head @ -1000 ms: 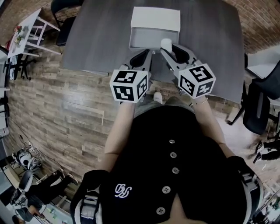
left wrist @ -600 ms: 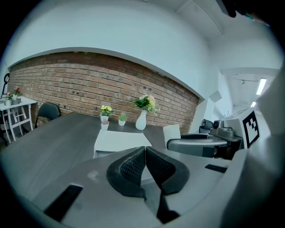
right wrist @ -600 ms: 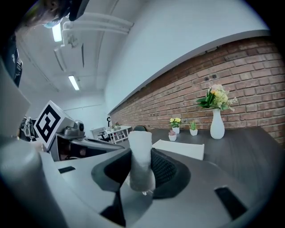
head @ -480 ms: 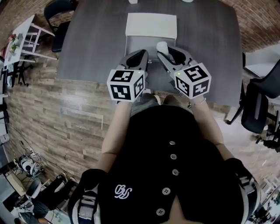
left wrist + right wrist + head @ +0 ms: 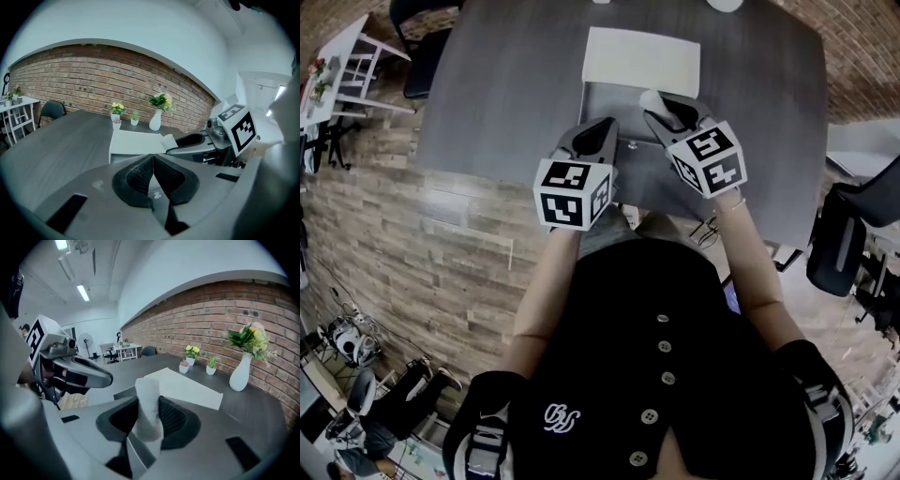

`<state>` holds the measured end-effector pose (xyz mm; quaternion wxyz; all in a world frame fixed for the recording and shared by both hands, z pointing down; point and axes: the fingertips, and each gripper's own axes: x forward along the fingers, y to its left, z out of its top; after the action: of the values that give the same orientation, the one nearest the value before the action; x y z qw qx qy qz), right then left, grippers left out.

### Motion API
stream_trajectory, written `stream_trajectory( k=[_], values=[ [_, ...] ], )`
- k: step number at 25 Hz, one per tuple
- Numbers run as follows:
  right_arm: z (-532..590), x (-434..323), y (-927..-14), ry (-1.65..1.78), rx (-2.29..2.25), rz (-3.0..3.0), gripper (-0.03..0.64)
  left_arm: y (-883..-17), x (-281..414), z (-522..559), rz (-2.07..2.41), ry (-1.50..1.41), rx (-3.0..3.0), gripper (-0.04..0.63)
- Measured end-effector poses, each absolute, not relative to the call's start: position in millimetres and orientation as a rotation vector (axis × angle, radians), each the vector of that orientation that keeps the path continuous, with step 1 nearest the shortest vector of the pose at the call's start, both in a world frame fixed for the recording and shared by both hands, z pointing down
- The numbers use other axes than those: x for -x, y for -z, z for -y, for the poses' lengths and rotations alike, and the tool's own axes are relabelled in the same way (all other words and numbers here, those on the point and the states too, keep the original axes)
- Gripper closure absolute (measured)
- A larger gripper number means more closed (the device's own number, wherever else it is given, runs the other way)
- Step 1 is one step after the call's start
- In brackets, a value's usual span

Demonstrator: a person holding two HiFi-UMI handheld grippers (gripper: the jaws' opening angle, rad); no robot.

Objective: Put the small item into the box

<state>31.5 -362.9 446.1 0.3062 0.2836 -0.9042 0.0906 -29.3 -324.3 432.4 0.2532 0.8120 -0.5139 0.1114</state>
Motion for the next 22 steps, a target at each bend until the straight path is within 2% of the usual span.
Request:
stream_trajectory(
  k=[14,22],
  values=[
    [377,-7,-555,-0.176,-0.436,2.008,0.483,-476,48,324,1.328,-0.260,-2.077,0.581],
    [382,-5,-573,-0.158,-0.428,1.950,0.474,-479,54,329,1.316,-0.266,-2.080,0.581]
  ],
)
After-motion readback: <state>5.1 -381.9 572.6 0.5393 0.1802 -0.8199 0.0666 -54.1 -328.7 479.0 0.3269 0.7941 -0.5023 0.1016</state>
